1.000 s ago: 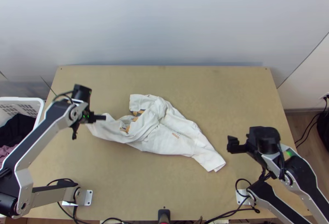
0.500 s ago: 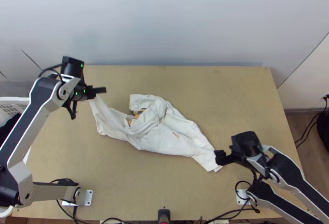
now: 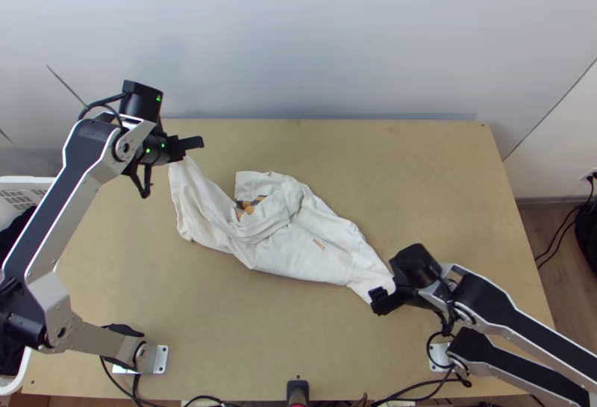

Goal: Fold the t-shirt

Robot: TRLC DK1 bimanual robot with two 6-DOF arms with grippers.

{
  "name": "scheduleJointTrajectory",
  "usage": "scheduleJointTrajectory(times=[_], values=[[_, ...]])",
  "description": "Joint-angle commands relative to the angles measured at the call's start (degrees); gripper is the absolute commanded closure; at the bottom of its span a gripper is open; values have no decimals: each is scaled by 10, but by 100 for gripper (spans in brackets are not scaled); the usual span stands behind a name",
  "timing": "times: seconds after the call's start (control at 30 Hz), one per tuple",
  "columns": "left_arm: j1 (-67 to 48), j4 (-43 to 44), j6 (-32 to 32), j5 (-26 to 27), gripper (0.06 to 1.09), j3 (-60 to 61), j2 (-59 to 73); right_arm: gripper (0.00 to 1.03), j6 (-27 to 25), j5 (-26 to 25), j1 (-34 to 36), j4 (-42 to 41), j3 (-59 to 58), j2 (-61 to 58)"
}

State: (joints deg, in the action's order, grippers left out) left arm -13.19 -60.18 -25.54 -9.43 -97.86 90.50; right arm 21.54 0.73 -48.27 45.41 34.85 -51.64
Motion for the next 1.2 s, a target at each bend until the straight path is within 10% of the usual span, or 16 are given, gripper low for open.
scheduleJointTrajectory(times=[0.0,0.67,1.0,1.17], values=[[-6,1,-8,0,105,-35,36,13,-14,1,-27,-46,-29,-36],[-10,0,-14,0,105,-46,66,21,-24,-36,-83,-124,-35,-124],[-1,-17,-14,1,105,-44,54,100,-39,-45,-75,-161,-42,-137],[8,-20,-14,1,105,-48,39,100,-39,-59,-57,-158,-36,-129]])
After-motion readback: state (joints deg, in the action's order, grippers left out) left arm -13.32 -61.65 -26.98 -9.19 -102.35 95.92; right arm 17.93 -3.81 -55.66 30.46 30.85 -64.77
